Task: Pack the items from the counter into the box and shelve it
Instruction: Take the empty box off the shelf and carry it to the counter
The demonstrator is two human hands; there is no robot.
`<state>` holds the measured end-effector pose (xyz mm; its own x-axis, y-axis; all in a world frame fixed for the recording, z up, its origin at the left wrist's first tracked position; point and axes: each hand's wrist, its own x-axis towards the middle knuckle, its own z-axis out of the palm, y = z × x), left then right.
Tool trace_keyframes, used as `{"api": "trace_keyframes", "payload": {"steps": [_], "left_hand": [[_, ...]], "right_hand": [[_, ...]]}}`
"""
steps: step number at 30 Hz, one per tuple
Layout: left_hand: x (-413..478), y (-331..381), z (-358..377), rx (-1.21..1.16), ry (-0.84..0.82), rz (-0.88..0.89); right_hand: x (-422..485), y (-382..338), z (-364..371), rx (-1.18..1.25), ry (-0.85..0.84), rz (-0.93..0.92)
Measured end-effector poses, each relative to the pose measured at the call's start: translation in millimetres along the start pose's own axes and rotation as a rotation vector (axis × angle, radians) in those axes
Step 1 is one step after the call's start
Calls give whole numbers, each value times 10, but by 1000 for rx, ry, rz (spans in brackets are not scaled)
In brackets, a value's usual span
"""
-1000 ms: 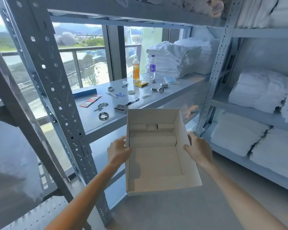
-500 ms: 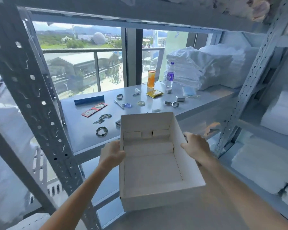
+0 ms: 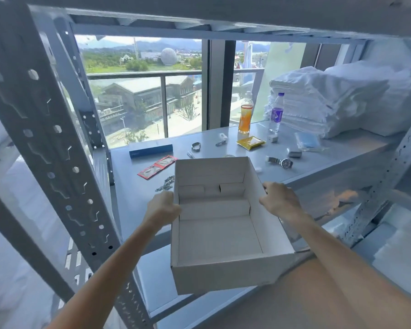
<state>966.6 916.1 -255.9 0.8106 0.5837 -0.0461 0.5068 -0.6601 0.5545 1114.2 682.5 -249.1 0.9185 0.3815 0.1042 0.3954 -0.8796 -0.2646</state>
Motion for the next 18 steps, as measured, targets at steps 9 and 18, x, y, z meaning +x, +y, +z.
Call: {"api": "trace_keyframes", "payload": {"steps": [9,18], "left_hand": [[681,235,-71,-63,9,15],[780,465,6,-194,-32,32]], "right_hand": [[606,-96,17,49,28,59],[649,106,-227,46,73,78]]}}
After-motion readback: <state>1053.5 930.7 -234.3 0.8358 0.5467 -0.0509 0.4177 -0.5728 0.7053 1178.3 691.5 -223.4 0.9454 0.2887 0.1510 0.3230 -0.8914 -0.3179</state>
